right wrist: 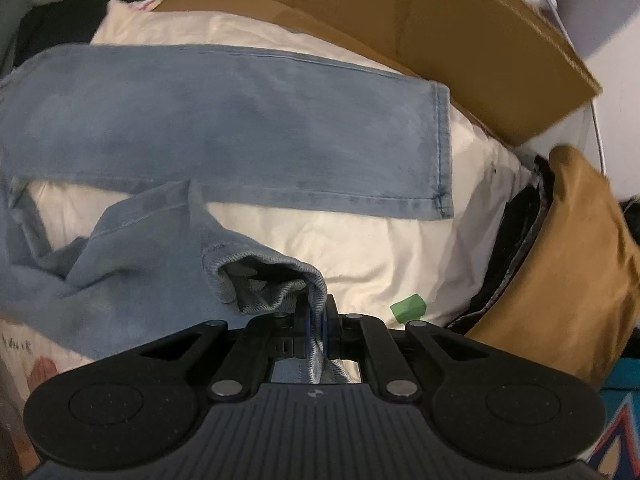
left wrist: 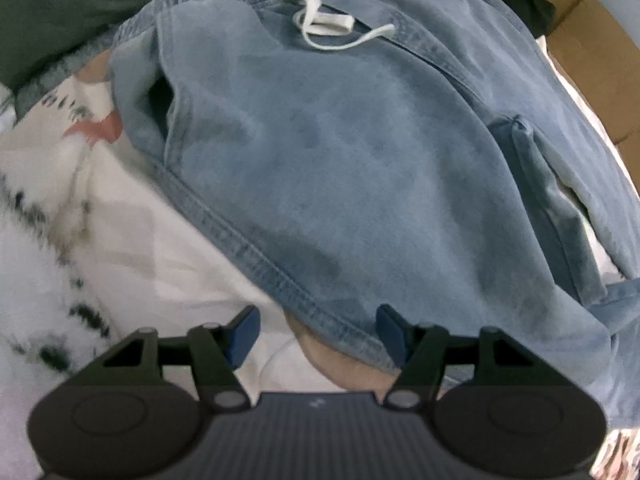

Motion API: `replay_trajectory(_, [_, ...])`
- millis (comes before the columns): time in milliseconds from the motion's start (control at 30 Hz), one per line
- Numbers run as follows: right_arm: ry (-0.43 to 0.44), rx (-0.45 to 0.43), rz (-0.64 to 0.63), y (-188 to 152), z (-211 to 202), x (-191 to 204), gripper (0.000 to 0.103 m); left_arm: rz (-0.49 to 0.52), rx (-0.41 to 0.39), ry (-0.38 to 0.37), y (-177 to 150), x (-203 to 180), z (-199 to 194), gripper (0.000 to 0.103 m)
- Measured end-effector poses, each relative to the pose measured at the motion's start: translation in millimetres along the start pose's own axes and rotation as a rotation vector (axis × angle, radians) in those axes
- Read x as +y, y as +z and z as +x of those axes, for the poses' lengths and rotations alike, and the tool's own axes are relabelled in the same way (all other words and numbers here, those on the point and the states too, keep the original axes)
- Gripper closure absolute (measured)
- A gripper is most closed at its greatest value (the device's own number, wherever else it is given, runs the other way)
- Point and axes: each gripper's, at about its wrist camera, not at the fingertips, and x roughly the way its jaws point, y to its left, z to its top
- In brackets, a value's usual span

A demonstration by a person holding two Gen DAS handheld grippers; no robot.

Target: Fold clothes

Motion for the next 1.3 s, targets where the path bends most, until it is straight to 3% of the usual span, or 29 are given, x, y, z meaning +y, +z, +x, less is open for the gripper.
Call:
replay_trajectory(233, [0.043,-0.032,0.156,-10,39,-34,0.097,0.038,0.008,0.028,12,-7,3,0.036])
replay_trajectory(333, [0.097,-0.061,0.229,-25,59,-46,0.085,0.045,0.014,0.031,13,-7,4,0.036])
replay_trajectory(367, [0.111,-0.073,0.250,-31,65,-51,0.070,0.053,0.018,0.035,13,-7,6,0.036])
replay_trajectory(433, [0.132,-0.097,0.297,-44,75,-59,0.058,0.067,0.026,0.041,13,-6,8,0.036])
replay_trajectory(500, [0.148,-0.120,0.351,-60,83,-69,0.055,0.062,0.027,0.036,10,-6,6,0.036])
replay_trajectory(700, [0.192,-0.162,0.599,-128,104,-104,0.054,0.016,0.019,0.017,7,-3,8,0.036])
replay_trajectory(933, [0.338,-0.229,0.869,-201,125,-116,0.054,0.003,0.026,0.012,3,-8,12,0.036])
replay_trajectory(1100, [0.367,-0.268,0.931,-220,133,-117,0.054,0.014,0.027,0.010,1,-11,11,0.036])
replay_trajectory(1300, [0.405,-0.322,0.917,-210,143,-120,0.055,-0.008,0.031,0.015,0,-7,9,0.036])
